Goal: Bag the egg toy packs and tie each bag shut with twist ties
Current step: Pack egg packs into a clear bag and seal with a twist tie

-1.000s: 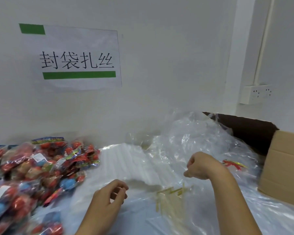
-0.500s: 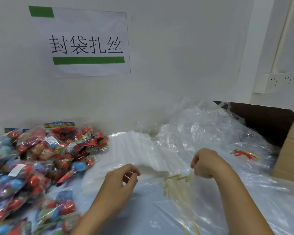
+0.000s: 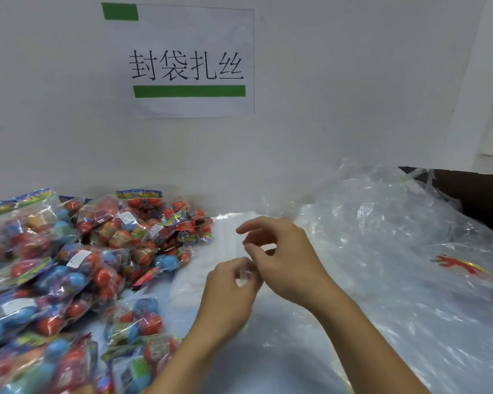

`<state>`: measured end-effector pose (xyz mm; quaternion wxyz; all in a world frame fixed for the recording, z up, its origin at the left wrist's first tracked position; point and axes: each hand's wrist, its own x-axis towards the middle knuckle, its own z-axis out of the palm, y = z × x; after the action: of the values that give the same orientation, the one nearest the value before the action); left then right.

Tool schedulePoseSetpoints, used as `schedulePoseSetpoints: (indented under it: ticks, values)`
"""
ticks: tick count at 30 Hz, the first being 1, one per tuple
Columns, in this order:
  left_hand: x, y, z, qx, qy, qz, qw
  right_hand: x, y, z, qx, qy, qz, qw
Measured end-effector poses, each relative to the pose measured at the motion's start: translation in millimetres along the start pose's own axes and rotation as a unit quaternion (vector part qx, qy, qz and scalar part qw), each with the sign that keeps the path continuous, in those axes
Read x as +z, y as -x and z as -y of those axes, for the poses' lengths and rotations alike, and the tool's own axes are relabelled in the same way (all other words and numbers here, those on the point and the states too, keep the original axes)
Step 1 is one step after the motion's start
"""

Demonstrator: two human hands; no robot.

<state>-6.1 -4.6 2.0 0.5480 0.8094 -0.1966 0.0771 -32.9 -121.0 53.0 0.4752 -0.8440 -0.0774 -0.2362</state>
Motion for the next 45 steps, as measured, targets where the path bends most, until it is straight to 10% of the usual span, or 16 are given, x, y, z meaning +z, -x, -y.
schedulePoseSetpoints:
  ticks: [10,16,20,28,38,45]
  values:
    - [-26.1,-10.9,8.7,-0.088,0.177,-0.294,0.935,-12.8,-2.4,-1.5,0.079,0.059,-0.006,0.995]
    - [-6.6,1.9,-8.2,0.11,0.1,-0.088,0.985,6.6,3.1,1.7,0.125,-0.057,0.114,0.984]
    - [0.1,5.9,-4.7,0.165,-0.076,0.006,0.983,7.2,1.5,-6.1,0.126,-0.129,0.048,0.983]
    - [-12.2,5.1,-5.1,0.098,-0.155,-0.087,0.979,3.5,-8.0,-23.3,0.137,-0.095,-0.167,0.972]
    - [-9.5,3.7,-4.7,0.144,-0.22,-0.135,0.955,8.8,-2.4,-21.8,0.117,0.064,-0.031,0.991]
    - [-8.1,1.9,-6.7,0.314,-0.154,-0.261,0.9,-1.0,-6.6,-25.3,0.185,0.016,-0.17,0.968]
